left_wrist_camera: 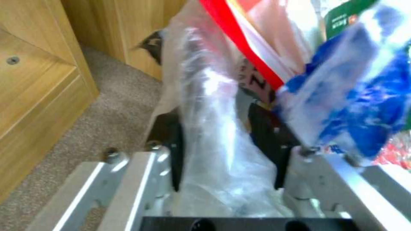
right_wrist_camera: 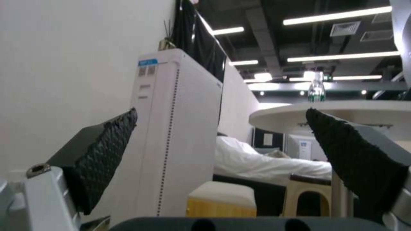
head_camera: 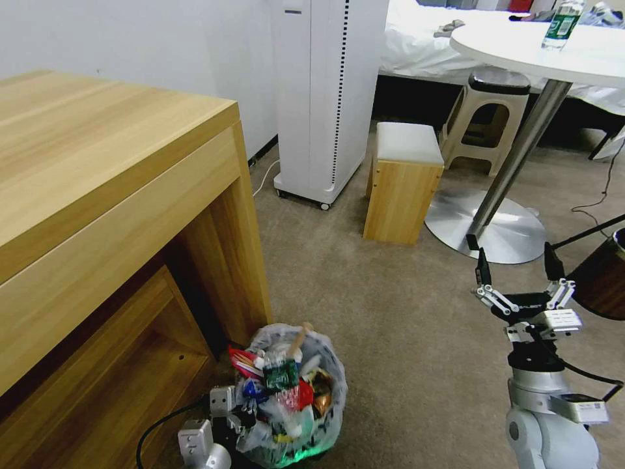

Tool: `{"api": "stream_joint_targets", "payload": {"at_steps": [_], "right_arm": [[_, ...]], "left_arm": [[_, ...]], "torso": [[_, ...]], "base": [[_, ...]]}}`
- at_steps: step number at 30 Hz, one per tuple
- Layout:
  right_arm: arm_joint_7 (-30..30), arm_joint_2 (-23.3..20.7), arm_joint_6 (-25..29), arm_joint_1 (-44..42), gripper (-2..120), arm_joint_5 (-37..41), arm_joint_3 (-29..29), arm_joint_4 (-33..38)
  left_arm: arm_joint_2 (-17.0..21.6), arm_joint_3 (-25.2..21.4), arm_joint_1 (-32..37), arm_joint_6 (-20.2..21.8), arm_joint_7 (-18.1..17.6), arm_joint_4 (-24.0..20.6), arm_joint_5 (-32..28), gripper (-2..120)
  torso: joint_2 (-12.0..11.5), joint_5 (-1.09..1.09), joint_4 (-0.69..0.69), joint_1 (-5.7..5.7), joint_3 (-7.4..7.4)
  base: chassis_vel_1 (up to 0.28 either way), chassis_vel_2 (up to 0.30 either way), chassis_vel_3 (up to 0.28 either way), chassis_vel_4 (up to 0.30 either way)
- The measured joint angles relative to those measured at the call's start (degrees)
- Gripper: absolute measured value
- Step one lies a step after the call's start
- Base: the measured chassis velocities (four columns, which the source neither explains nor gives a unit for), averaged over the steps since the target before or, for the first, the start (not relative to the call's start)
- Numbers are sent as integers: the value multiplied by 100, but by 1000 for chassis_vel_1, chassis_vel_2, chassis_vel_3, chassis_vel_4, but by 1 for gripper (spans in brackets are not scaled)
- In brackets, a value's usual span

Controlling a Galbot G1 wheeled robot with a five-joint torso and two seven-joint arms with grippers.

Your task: Pick up the trash bin and place the garbage on the floor into it.

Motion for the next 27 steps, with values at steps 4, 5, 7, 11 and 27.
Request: {"api": "stream_joint_targets", "payload": {"at_steps": [4, 5, 7, 11, 27], "right_arm": [[-18, 19, 4, 4, 100, -2, -64, -91], [-20, 23, 4, 13, 100, -6, -87, -123], [-23, 24, 4, 18, 100, -12, -100, -137], [-73, -14, 25, 25, 100, -23, -133, -219], [-73, -25, 24, 62, 100, -3, -216, -286]], "left_arm": [[-10, -18, 10, -23, -10, -33, -42, 58], [-9, -27, 5, -42, -14, -44, -61, 65], [-8, -34, -3, -59, -21, -46, -72, 66], [34, -131, 8, -91, -84, -100, -122, 88], [134, -307, 197, -102, -131, -293, -154, 115]], "torso": [[0, 0, 0, 0, 0], [0, 0, 0, 0, 0], [0, 0, 0, 0, 0], [0, 0, 0, 0, 0], [0, -1, 0, 0, 0]], "base": [[0, 0, 0, 0], [0, 0, 0, 0], [0, 0, 0, 0], [0, 0, 0, 0], [0, 0, 0, 0]]}}
